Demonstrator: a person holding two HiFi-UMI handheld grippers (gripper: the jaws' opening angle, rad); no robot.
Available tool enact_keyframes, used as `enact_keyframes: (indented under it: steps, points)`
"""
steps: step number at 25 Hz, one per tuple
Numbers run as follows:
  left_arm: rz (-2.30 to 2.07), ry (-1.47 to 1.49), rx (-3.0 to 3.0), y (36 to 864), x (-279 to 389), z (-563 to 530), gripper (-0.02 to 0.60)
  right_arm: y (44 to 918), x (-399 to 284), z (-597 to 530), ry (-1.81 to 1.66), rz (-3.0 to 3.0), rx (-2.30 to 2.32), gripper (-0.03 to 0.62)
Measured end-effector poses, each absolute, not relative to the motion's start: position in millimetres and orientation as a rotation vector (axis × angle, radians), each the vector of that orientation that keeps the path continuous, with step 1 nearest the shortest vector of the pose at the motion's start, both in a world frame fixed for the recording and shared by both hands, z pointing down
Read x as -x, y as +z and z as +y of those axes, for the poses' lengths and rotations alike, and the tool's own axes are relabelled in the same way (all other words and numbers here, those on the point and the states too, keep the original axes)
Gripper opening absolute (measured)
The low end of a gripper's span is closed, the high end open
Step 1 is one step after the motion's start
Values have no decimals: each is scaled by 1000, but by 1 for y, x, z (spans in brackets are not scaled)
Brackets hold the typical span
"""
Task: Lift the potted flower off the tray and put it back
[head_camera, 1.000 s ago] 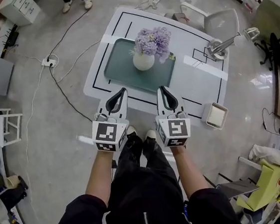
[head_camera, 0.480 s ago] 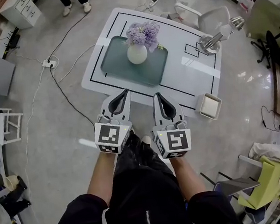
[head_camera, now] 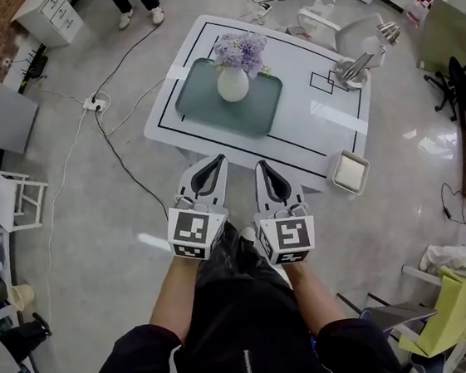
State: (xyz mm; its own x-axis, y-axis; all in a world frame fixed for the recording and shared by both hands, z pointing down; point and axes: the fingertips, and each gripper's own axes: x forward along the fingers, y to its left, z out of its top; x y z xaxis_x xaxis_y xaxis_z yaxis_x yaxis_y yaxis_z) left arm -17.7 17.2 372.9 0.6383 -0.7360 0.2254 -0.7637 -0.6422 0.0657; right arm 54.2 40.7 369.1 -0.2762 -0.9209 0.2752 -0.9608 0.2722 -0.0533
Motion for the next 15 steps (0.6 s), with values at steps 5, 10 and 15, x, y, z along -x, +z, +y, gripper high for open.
enact_keyframes:
  steps: [5, 10, 15]
  points:
    - [-1251, 263, -2713, 366, 16, 27, 5, 364, -55, 50, 301, -2358, -1749, 6]
    - [-1255, 266, -2715, 364, 13, 34, 5, 365, -57, 53, 301, -2358, -1735, 6]
    - [-1262, 268, -2715, 363, 12, 37, 5, 365, -63, 53, 303, -2361, -1745, 6]
